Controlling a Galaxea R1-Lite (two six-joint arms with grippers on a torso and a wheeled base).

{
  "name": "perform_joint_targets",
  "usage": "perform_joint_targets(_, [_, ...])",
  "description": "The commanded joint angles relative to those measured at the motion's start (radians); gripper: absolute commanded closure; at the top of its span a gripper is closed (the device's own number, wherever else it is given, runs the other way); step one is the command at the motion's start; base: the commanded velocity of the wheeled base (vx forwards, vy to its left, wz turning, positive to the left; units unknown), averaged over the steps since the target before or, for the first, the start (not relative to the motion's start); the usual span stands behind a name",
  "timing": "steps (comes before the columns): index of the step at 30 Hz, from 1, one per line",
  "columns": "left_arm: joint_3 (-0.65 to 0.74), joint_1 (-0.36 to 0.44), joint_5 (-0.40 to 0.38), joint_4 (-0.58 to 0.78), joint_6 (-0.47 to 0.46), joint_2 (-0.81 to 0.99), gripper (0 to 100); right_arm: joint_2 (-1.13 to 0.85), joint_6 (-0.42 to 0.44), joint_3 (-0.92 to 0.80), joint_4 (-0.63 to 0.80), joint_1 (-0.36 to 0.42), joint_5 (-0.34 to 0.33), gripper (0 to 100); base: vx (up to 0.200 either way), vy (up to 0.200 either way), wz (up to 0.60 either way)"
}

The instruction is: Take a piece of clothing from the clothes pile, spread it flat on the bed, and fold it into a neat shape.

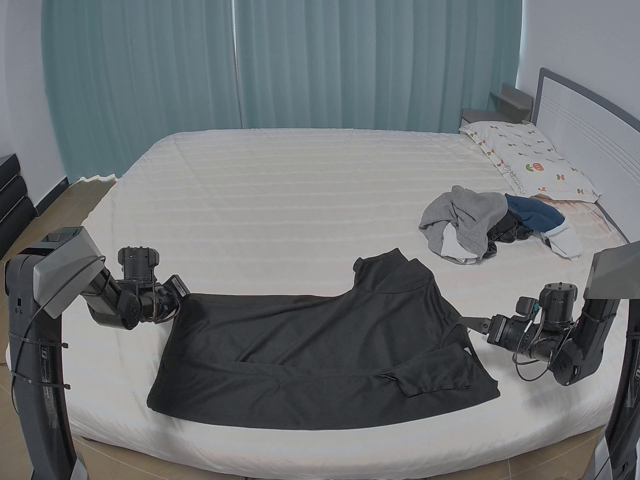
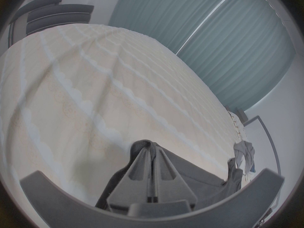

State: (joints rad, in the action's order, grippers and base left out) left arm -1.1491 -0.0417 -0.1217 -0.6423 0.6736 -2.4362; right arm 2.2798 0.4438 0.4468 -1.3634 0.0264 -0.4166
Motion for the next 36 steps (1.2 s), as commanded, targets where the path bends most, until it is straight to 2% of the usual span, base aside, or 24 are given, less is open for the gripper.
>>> perform_joint_targets(1, [-0.038,-0.003,0.053,-0.005,0.047,-0.004,100,-0.009,-0.001,0.130,0.106,-0.003,0.002,0,0.000,0.000,0.00])
perform_joint_targets(5, [-0.037,-0.001,0.059,-0.020,0.080,-0.004,100,0.014,-0.001,0.234,0.188,0.010,0.005,0,0.000,0.000,0.00])
perform_joint_targets(7, [-0.034,0.000,0.059,-0.022,0.092,-0.004,100,0.047,-0.001,0.351,0.287,0.033,0.038,0,0.000,0.000,0.00])
perform_joint_targets(9, [-0.038,0.000,0.059,-0.020,0.103,-0.003,100,0.060,-0.001,0.398,0.326,0.041,0.058,0,0.000,0.000,0.00])
perform_joint_targets(10, [-0.040,0.002,0.059,-0.023,0.135,0.003,100,0.090,-0.004,0.483,0.399,0.056,0.078,0,0.000,0.000,0.00])
perform_joint_targets(13, [-0.037,0.003,0.059,-0.023,0.156,0.003,100,0.121,-0.005,0.582,0.452,0.069,0.084,0,0.000,0.000,0.00])
perform_joint_targets(18, [-0.027,0.003,0.059,-0.022,0.156,0.002,100,0.156,-0.004,0.724,0.557,0.099,0.087,0,0.000,0.000,0.00])
perform_joint_targets(20, [-0.024,0.002,0.059,-0.022,0.156,0.000,100,0.190,-0.008,0.791,0.615,0.121,0.113,0,0.000,0.000,0.00])
perform_joint_targets(28, [-0.030,0.003,0.059,-0.022,0.158,-0.006,100,0.333,-0.010,0.984,0.626,0.144,0.191,0,0.000,0.000,0.00])
perform_joint_targets(36, [-0.027,0.003,0.059,-0.022,0.156,-0.004,100,0.379,0.001,1.046,0.610,0.142,0.211,0,0.000,0.000,0.00])
